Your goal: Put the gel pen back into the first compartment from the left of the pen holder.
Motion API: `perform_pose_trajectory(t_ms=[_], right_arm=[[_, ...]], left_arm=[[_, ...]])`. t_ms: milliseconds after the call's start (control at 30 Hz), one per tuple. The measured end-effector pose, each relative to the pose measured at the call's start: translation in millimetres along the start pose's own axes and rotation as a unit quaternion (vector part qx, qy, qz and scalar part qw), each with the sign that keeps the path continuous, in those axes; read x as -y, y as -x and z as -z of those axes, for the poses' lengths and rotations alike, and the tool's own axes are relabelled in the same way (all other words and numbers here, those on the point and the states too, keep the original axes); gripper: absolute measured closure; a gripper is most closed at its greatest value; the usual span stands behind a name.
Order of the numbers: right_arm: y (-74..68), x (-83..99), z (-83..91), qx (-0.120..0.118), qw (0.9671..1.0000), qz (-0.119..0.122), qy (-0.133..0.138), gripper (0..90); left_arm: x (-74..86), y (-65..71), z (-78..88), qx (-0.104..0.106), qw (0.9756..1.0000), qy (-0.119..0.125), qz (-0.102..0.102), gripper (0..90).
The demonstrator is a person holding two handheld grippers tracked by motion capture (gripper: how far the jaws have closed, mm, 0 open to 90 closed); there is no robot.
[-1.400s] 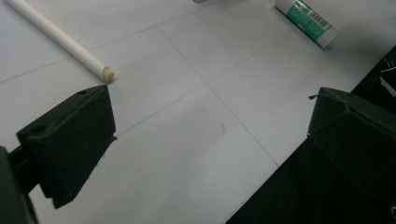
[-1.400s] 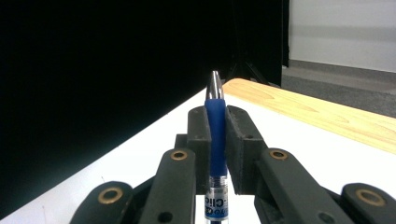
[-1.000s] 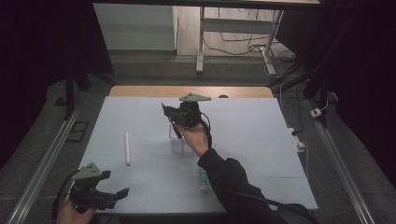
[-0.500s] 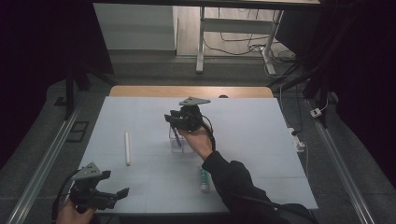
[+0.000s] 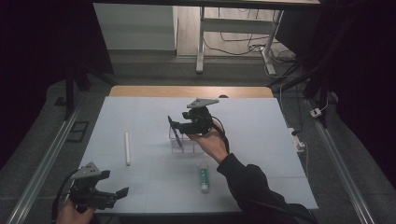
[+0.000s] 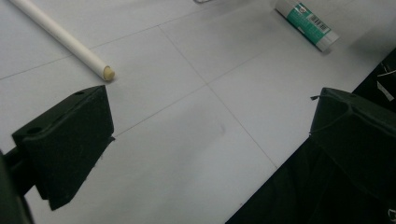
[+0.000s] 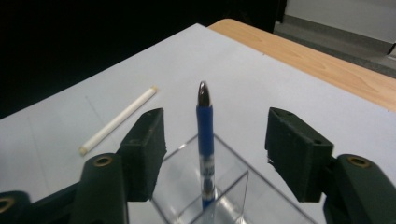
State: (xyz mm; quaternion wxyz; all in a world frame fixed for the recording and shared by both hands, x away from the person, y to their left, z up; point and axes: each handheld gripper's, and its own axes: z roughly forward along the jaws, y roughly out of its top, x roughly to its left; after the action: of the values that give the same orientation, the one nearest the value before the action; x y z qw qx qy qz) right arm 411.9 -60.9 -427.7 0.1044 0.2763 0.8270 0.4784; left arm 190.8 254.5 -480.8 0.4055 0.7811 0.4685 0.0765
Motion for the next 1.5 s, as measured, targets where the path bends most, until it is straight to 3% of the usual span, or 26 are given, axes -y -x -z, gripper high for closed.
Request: perform_pose_trajectory(t_ms=[100, 333, 667, 1000, 1500], right_arm=[[-1.7, 4.9, 8.8, 0.005, 0.9997, 0.022, -0.011, 32.4], [-1.5, 19.8, 24.9, -0.003, 0.9991, 0.030, -0.030, 24.5], [9.2, 39.9, 52.2, -0.012, 0.9988, 0.005, -0.047, 15.4], [15.5, 60.4, 86.4, -0.001, 0.9980, -0.009, -0.063, 7.6], [20.0, 104.4, 150.9, 0.054, 0.9963, -0.009, -0.067, 0.0]], left_arm=[[0.0, -0.2, 0.0, 0.000, 1.0000, 0.000, 0.000, 0.0], [-0.2, 0.0, -0.3, 0.000, 1.0000, -0.001, 0.000, 0.0], [-0.4, 0.0, -0.4, 0.000, 1.0000, -0.001, 0.000, 0.0], [-0.5, -0.5, -0.5, 0.003, 1.0000, -0.002, 0.001, 0.0], [-1.1, -0.1, -1.1, 0.003, 1.0000, -0.004, 0.001, 0.0]])
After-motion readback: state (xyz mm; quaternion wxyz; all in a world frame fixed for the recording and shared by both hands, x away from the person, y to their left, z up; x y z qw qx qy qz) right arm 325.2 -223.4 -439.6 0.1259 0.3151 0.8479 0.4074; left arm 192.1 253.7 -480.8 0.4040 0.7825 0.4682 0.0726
